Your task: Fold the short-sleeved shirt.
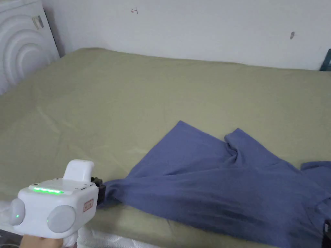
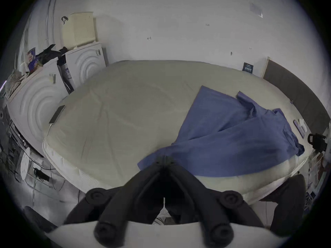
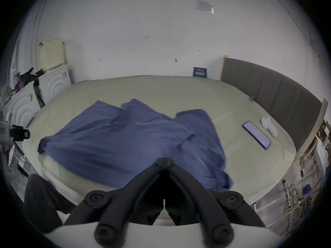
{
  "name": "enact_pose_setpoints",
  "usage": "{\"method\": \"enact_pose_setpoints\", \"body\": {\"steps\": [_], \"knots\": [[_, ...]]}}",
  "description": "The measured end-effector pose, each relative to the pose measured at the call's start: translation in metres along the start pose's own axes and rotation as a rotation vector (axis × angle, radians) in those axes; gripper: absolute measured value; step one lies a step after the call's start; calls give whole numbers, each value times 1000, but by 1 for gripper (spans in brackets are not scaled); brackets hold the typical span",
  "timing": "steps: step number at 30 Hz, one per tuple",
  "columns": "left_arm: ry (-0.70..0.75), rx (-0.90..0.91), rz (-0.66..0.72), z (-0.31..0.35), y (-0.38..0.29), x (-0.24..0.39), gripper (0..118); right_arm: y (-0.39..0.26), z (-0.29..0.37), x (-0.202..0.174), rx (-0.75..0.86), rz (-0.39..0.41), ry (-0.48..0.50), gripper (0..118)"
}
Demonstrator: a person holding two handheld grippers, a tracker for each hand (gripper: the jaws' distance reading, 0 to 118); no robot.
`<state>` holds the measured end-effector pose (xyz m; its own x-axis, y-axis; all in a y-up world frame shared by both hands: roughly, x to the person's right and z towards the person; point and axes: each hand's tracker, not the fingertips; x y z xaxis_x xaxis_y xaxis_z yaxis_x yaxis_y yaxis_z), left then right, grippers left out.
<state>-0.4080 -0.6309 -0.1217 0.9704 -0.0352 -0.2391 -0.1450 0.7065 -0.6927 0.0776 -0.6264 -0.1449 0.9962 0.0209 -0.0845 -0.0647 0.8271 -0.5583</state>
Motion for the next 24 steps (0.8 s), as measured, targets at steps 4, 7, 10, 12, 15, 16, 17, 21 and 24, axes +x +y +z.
{"method": "enact_pose_setpoints", "body": {"steps": [4,7,10,12,15,16,17,21,24], "knots": [[-59,-87,63,-29,-2,-19,40,-7,-6,-16,-12,39,47,0],[-44,-180,77,-60,3,-29,109,-13,-14,-25,-39,52,75,0],[-13,-189,53,-80,9,-24,109,-19,-25,-26,-79,62,82,0],[-13,-204,48,-92,11,-19,108,-24,-26,-35,-101,67,86,0],[-29,-256,20,-107,15,-11,106,-26,-33,-37,-125,76,85,0],[-44,-285,11,-105,14,-6,104,-25,-36,-36,-134,69,88,0],[-66,-300,1,-105,12,-3,93,-24,-40,-33,-141,58,92,0],[-160,-264,28,-89,11,4,9,-10,-62,-27,-161,51,92,0],[-103,-245,-49,-88,10,17,8,16,-97,-18,-178,56,98,0]]}}
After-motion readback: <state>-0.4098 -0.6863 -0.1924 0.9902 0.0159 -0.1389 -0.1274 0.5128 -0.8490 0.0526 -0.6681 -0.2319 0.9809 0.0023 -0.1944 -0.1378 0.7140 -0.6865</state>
